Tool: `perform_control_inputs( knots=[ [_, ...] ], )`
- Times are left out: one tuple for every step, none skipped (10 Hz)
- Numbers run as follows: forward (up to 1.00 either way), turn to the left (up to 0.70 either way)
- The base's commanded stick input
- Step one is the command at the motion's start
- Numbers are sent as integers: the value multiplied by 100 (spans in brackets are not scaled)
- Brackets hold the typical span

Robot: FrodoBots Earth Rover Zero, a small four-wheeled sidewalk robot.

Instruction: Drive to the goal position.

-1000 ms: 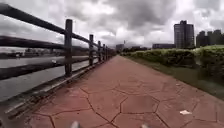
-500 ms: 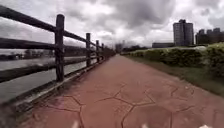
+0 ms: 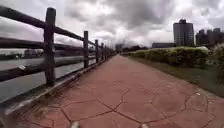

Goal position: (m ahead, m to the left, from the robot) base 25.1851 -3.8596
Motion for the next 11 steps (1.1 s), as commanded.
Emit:
perform_control_inputs(
  knots=[
    [70,0],
    [70,0],
    [70,0],
    [70,0],
    [70,0],
    [70,0],
    [70,0],
    [70,0],
    [70,0],
    [70,0],
    [70,0]
  ],
)
